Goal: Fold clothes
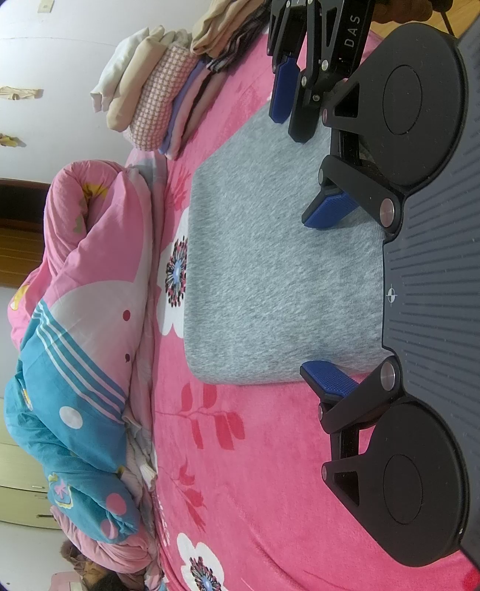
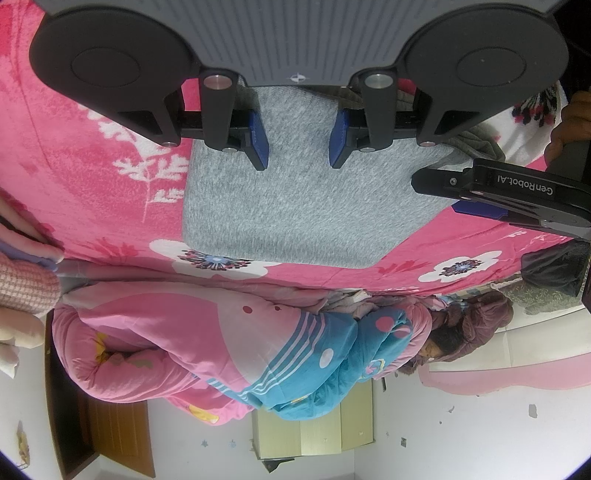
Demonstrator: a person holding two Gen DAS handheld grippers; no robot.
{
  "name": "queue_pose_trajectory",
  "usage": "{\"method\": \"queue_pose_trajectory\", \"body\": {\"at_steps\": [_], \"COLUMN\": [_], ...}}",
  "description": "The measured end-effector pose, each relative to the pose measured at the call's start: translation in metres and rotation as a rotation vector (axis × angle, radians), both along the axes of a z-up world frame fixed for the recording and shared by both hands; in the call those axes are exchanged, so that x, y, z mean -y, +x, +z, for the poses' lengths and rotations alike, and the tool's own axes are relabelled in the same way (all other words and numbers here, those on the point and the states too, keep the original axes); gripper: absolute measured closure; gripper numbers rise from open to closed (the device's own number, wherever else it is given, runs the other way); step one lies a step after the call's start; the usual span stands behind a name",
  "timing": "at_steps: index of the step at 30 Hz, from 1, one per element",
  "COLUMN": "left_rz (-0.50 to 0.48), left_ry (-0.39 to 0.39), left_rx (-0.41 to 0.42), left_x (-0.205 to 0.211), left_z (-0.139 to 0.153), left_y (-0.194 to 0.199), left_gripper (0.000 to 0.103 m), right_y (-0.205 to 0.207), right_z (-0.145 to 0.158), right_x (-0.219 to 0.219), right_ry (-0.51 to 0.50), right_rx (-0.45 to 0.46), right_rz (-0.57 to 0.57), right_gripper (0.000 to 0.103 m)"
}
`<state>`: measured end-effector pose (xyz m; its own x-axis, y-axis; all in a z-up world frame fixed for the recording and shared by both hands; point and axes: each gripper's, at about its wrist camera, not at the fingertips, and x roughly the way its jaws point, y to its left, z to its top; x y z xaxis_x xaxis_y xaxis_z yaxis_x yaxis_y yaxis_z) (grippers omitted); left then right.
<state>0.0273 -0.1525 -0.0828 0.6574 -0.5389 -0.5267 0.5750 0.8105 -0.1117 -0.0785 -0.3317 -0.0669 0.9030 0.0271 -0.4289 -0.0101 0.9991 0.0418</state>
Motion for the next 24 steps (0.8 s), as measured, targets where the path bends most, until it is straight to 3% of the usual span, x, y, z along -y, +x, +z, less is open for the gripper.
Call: {"method": "queue_pose_trajectory", "body": {"at_steps": [24], "left_rz": [0.001], "left_ry": [0.005], "left_rx": [0.002], "left_x": [0.0009], "left_z": [-0.0004], "left_y": [-0.0001], "left_gripper": [0.022], "right_y": [-0.0007], "right_z": [-0.0014], "right_x": [0.0007], "right_ry": [0.002], "right_rx": [0.008], "right_rz": [-0.003], "right_gripper": [0.064]}}
